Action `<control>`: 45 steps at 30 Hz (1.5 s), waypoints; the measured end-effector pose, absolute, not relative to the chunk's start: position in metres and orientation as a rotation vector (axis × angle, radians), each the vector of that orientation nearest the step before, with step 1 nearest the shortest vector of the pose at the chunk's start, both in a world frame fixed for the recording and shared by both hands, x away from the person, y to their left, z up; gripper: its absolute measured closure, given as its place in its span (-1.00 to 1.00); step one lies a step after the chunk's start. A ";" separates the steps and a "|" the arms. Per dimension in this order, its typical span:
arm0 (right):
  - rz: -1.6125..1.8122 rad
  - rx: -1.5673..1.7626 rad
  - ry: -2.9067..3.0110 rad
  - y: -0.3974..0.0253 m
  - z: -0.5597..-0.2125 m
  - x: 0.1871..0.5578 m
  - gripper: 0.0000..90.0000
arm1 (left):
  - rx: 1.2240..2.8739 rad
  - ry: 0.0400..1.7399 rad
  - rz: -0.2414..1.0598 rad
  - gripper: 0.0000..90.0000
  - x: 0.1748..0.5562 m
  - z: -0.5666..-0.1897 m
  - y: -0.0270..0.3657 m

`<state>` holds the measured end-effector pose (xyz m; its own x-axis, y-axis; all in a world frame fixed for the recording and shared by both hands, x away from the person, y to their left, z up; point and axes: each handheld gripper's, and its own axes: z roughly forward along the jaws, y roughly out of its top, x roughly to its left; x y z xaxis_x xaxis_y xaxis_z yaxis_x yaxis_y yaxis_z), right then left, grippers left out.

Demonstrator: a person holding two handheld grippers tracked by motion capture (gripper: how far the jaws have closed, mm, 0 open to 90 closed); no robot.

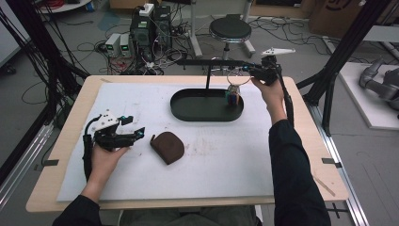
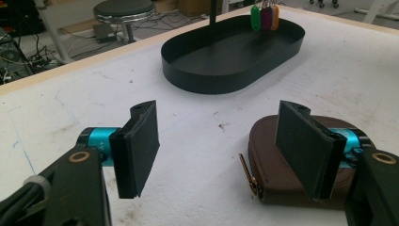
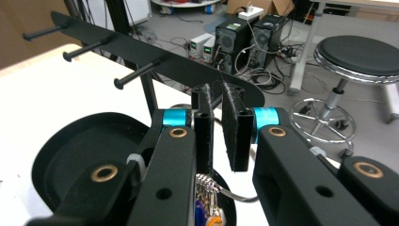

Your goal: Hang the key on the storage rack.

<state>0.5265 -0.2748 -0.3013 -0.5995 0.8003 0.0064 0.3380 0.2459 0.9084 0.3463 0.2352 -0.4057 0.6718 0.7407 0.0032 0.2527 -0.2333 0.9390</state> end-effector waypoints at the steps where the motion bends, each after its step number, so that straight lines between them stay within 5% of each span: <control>1: 1.311 1.039 2.063 -0.274 -0.302 0.526 0.83 | 1.796 0.793 0.558 -0.31 0.346 -0.406 0.235; 7: 1.298 1.033 2.054 -0.272 -0.303 0.525 0.76 | 1.793 0.795 0.561 -0.31 0.346 -0.405 0.236; 14: 1.284 1.043 2.036 -0.274 -0.295 0.513 0.35 | 1.795 0.792 0.564 -0.31 0.346 -0.405 0.238; 27: 1.315 1.032 2.038 -0.292 -0.278 0.467 -0.02 | 1.787 0.795 0.566 -0.31 0.348 -0.402 0.240; 45: 1.396 0.989 1.984 -0.316 -0.305 0.393 -0.06 | 1.786 0.810 0.560 -0.31 0.351 -0.403 0.240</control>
